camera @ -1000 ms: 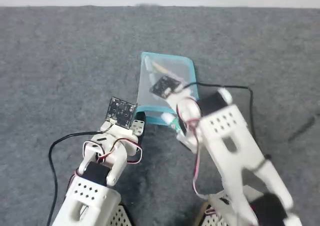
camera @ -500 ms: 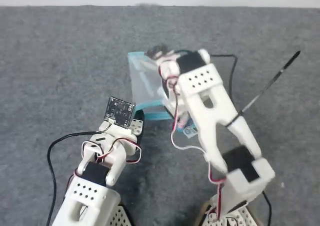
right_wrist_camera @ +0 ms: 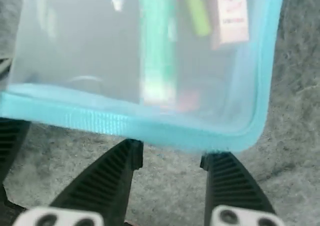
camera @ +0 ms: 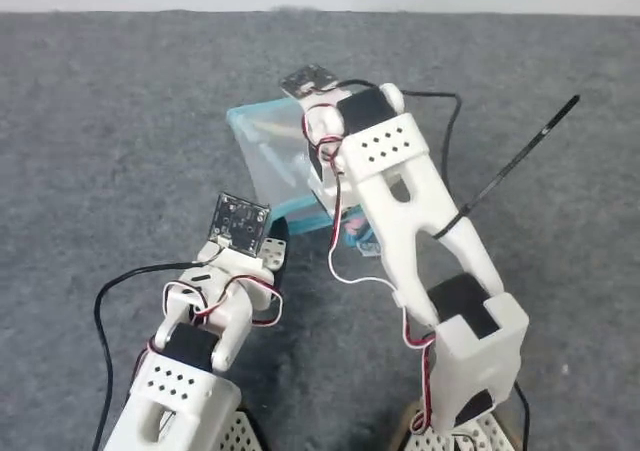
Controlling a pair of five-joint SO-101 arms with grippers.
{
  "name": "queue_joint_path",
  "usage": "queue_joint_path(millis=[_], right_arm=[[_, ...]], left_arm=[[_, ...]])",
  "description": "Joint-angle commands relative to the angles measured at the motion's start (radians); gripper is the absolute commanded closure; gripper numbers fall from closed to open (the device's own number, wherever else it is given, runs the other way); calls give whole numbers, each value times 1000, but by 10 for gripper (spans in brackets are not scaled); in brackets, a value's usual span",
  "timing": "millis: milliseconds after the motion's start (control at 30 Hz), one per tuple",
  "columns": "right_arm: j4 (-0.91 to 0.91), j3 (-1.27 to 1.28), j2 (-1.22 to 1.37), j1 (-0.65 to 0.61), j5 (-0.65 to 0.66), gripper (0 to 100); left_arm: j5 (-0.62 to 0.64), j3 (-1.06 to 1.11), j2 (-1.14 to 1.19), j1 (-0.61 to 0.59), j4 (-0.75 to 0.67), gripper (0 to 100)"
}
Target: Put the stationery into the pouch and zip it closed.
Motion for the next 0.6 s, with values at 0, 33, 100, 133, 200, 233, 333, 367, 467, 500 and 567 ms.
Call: queue_joint_path(millis=[0, 33, 100, 133, 200, 233, 333, 367, 467, 500, 567], right_arm=[[27, -60, -148, 5, 37, 800], [27, -58, -179, 12, 37, 800], [22, -31, -249, 33, 52, 801], [15, -2, -291, 44, 60, 801], [-28, 91, -377, 59, 71, 801], [-58, 158, -426, 68, 83, 801], [-197, 437, -598, 70, 115, 801], [-262, 551, -661, 70, 124, 801], [-512, 927, -872, 73, 133, 801], [-585, 1045, -938, 74, 133, 801], [-704, 1249, -1064, 71, 135, 801]], left_arm=[[-14, -12, -17, 15, -15, 988], [-14, -12, -17, 15, -15, 988], [-14, -12, -17, 15, -15, 988], [-14, -12, -17, 14, -15, 988], [-14, -12, -17, 14, -15, 988], [-14, -12, -17, 14, -15, 988], [-14, -13, -17, 14, -15, 988], [-14, -13, -17, 14, -15, 988], [-14, -15, -17, 14, -15, 988], [-14, -15, -17, 14, -15, 988], [-14, -16, -17, 12, -15, 988]])
